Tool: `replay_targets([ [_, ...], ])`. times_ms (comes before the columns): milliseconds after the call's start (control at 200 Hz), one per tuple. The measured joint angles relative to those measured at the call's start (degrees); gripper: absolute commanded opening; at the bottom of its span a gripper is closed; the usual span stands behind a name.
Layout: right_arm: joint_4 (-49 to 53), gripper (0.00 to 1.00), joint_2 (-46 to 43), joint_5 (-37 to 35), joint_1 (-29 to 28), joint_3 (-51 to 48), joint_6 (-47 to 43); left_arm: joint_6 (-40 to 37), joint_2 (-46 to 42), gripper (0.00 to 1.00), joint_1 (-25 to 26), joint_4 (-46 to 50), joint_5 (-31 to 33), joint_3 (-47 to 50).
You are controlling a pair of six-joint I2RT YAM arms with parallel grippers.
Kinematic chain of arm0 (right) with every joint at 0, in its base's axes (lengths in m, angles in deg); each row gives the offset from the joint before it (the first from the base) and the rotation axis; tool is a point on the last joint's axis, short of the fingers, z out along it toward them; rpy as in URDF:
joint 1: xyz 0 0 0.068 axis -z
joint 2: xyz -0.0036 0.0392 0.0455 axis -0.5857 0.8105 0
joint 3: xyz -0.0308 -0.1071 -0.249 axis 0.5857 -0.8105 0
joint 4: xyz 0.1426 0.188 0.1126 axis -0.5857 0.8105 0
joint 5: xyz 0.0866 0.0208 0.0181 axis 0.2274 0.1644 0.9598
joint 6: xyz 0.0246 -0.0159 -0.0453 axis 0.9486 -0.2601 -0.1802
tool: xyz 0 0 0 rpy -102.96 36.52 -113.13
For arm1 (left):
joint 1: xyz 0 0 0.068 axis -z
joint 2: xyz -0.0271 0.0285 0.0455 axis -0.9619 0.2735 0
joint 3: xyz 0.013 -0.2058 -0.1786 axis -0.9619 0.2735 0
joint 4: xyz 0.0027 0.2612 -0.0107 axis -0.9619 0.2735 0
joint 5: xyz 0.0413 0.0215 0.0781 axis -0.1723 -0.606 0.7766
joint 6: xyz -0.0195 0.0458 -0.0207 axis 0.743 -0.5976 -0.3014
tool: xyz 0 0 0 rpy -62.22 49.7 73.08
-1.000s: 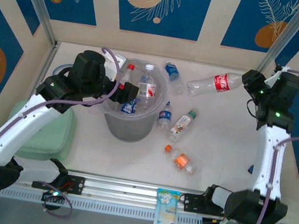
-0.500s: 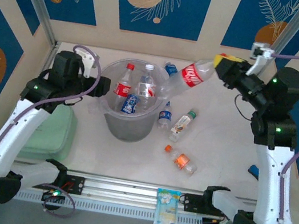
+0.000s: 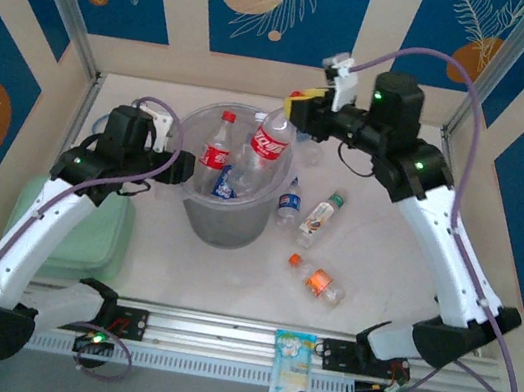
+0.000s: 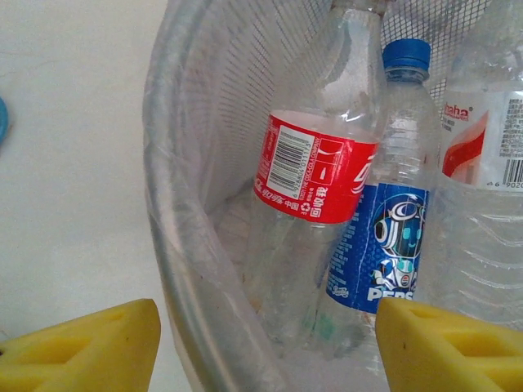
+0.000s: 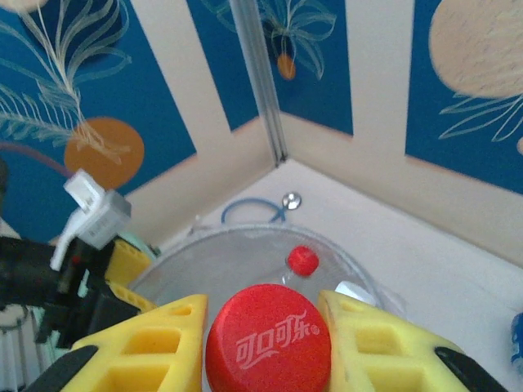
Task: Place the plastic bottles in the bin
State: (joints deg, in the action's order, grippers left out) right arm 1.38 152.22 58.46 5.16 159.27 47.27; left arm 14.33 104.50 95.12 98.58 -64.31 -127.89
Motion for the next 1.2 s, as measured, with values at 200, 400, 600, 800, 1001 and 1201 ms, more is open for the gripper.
replay_targets([
  [200, 4.00, 0.00, 5.07, -2.75, -3.74, 0.13, -5.01, 0.94, 0.00, 0.68, 0.00, -1.03, -1.20, 0.31],
  [400, 4.85, 0.00, 7.89, -5.70, -5.90, -2.97, -6.29, 1.38, 0.00, 0.67, 0.00, -1.36, -1.79, 0.31],
  [600, 0.13, 0.00, 7.93, -6.88, -6.19, -7.56, -4.28, 1.99, 0.04, 0.66, 0.00, -1.86, -2.54, 0.31],
  [800, -4.57, 0.00, 9.88, -8.92, -7.45, -8.72, -3.02, 2.36, 0.07, 0.66, 0.00, -2.51, -3.10, 0.46],
  [1001, -6.60, 0.01, 11.04, -12.07, -7.74, -9.97, 1.55, 2.45, 0.07, 0.66, 0.00, -2.60, -3.10, 0.46],
  [1201, -4.85, 0.12, 7.87, -16.85, -8.09, -11.93, 7.32, 2.43, 0.15, 0.66, 0.00, -2.60, -3.10, 0.46],
])
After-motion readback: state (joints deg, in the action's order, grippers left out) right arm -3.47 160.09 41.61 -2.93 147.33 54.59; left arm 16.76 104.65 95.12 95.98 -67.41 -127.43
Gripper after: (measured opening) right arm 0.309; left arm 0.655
